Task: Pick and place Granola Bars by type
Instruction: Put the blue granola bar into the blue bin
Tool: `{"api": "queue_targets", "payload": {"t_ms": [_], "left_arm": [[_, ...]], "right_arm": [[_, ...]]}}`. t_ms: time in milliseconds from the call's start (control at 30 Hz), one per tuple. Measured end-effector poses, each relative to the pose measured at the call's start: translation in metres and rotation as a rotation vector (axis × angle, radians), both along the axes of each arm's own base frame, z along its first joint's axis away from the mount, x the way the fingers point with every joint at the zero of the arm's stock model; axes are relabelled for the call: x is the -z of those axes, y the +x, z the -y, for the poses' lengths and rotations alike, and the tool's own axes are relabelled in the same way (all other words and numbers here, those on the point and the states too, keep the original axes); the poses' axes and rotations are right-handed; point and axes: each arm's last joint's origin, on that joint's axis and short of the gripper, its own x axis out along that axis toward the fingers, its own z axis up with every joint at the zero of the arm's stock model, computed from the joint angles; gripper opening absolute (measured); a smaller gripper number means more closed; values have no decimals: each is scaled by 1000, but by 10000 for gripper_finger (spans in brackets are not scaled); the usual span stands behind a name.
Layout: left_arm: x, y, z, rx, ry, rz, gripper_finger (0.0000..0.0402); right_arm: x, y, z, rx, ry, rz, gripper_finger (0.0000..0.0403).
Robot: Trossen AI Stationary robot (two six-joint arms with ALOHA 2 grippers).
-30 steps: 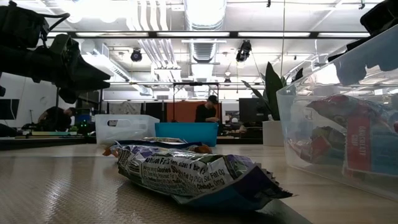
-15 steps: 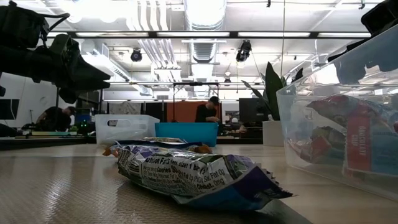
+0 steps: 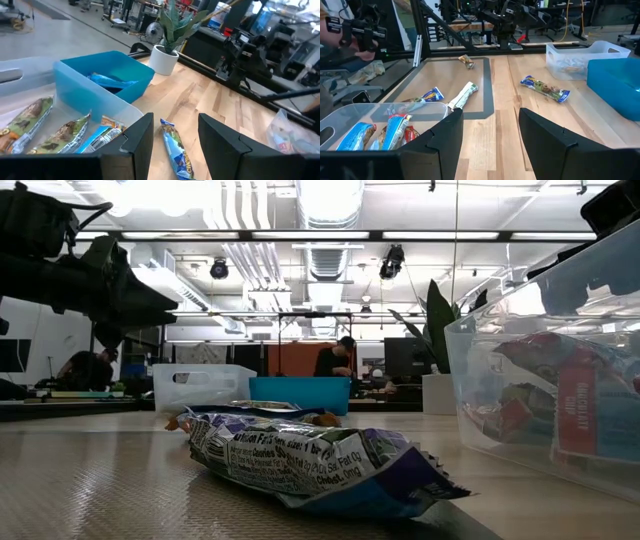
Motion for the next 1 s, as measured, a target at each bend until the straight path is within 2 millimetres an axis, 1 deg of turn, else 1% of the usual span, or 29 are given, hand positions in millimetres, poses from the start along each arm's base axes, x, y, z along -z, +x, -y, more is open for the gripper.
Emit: {"api": "queue_targets", "payload": {"t_ms": [100,267,467,600,767,1000], "left_arm": [[0,0,0,-17,-65,28,138],[0,0,-2,-102,-118,63,138],[-2,0,-3,-122,-132,87,138],[-4,0,-3,-114,-95,87,138],[-20,-1,-2,-89,-18,98,138],[-56,-5,1,-36,131,46,139]], "right_arm": [[0,0,0,-1,0,0,183],[0,0,0,-2,0,0,183],[0,0,0,-1,0,0,183],[0,0,0,-1,0,0,183],[0,0,0,-1,0,0,183],[0,0,0,0,0,0,183]]}}
